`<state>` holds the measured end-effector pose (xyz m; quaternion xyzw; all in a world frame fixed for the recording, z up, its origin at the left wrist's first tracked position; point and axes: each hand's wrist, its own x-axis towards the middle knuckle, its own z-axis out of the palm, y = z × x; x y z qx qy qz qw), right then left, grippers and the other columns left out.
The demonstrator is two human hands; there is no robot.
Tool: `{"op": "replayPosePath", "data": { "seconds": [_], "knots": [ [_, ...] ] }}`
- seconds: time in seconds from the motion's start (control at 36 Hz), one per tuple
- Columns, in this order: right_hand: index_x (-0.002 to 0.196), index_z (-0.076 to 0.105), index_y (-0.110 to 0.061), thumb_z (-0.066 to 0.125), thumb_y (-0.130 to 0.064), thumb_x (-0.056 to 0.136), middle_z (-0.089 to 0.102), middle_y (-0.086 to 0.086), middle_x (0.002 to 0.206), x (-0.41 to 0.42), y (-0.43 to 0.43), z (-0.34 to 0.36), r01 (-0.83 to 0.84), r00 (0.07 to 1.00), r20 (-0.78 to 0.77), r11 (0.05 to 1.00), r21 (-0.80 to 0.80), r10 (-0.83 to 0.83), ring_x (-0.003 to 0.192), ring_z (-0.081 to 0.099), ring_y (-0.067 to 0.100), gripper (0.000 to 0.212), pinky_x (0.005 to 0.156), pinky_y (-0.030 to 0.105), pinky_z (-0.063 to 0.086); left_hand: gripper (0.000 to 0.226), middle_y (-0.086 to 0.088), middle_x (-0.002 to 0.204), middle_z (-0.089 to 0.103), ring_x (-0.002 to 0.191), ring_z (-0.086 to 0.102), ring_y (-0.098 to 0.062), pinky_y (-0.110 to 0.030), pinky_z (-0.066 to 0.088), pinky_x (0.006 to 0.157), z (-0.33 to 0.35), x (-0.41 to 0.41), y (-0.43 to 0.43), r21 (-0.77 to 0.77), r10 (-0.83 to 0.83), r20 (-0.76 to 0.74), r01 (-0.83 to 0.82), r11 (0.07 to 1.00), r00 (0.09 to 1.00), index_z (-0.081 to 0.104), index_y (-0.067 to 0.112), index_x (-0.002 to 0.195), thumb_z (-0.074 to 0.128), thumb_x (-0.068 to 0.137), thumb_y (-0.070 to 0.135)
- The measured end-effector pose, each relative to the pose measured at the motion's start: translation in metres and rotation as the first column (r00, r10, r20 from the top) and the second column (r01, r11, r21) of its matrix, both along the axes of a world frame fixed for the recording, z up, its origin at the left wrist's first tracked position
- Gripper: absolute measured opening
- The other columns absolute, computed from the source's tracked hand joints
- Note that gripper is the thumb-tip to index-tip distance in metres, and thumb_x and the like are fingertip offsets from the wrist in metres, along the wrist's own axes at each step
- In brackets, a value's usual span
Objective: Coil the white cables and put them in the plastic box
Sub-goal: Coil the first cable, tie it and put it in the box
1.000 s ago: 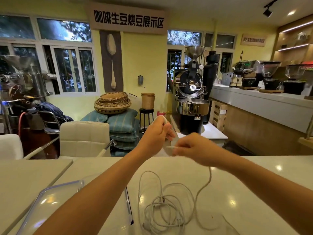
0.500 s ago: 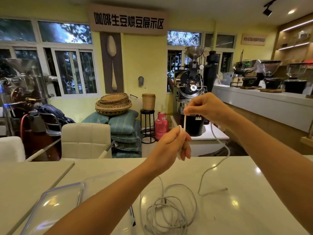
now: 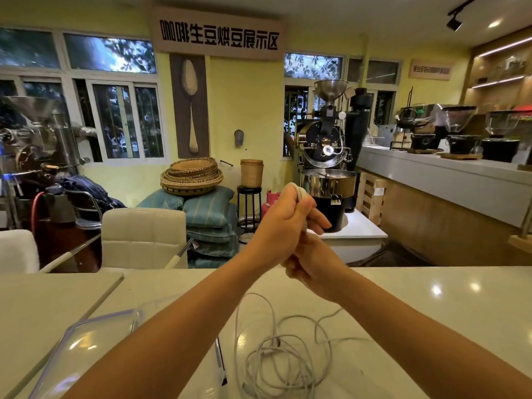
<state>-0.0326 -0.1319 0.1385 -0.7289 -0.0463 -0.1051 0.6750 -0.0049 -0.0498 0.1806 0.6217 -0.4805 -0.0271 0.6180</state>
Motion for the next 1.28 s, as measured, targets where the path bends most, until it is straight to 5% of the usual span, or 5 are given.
{"op": "replayPosePath", "data": {
  "seconds": [0.25, 0.39, 0.61, 0.81, 1.28],
  "knots": [
    [0.077, 0.051, -0.031, 0.038, -0.012, 0.097, 0.056, 0.000, 0.071, -0.020, -0.010, 0.019, -0.152, 0.964, -0.264, 0.883, -0.445, 0.033, 0.048, 0.036, 0.006, 0.030, 0.041, 0.013, 0.030, 0.022, 0.001, 0.085, 0.063, 0.076, 0.064, -0.009, -0.018, 0.053, 0.073, -0.003, 0.019, -0.003, -0.053, 0.075, -0.048, -0.078, 0.996, 0.996, 0.038, 0.014, 0.083, 0.023, 0.100, 0.014],
    [0.124, 0.051, -0.017, 0.033, -0.015, 0.098, 0.051, -0.006, 0.068, -0.017, -0.013, 0.020, -0.053, 0.984, -0.155, 0.682, -0.730, -0.089, 0.057, 0.041, 0.003, 0.031, 0.051, 0.009, 0.036, 0.022, 0.000, 0.088, 0.066, 0.073, 0.067, -0.004, -0.024, 0.053, 0.081, -0.002, 0.020, -0.008, -0.164, 0.008, -0.217, -0.045, 0.985, 0.976, 0.039, 0.006, 0.097, 0.021, 0.100, 0.016],
    [0.064, 0.035, -0.031, 0.033, -0.012, 0.098, 0.046, -0.006, 0.064, -0.012, -0.010, 0.012, -0.003, 0.995, -0.050, 0.460, -0.888, -0.090, 0.058, 0.042, 0.005, 0.038, 0.059, 0.015, 0.034, 0.023, -0.001, 0.082, 0.066, 0.064, 0.067, -0.002, -0.021, 0.053, 0.073, -0.007, 0.020, -0.014, -0.155, 0.004, -0.254, -0.045, 0.987, 0.967, 0.041, 0.012, 0.087, 0.022, 0.100, 0.016],
    [0.113, 0.063, -0.011, 0.045, -0.024, 0.094, 0.067, -0.001, 0.102, -0.026, -0.007, 0.024, 0.024, 0.999, 0.013, 0.381, -0.924, -0.032, 0.086, 0.059, 0.013, 0.029, 0.085, 0.026, 0.049, 0.024, -0.003, 0.075, 0.060, 0.064, 0.059, -0.008, -0.017, 0.050, 0.062, -0.020, 0.028, -0.005, 0.018, 0.132, -0.119, -0.131, 0.991, 0.984, 0.035, 0.015, 0.079, 0.023, 0.100, 0.012],
    [0.058, 0.060, -0.024, 0.072, -0.011, 0.071, 0.057, -0.007, 0.059, -0.013, -0.059, 0.085, 0.201, 0.970, 0.244, 0.590, -0.782, -0.007, 0.055, 0.054, -0.002, 0.022, 0.057, 0.005, 0.042, 0.032, 0.003, 0.051, 0.062, 0.047, 0.053, -0.004, -0.017, 0.045, 0.053, -0.037, 0.001, 0.003, 0.111, -0.086, -0.079, 0.094, 0.989, 0.993, 0.042, 0.013, 0.074, 0.024, 0.099, 0.012]
  ]
}}
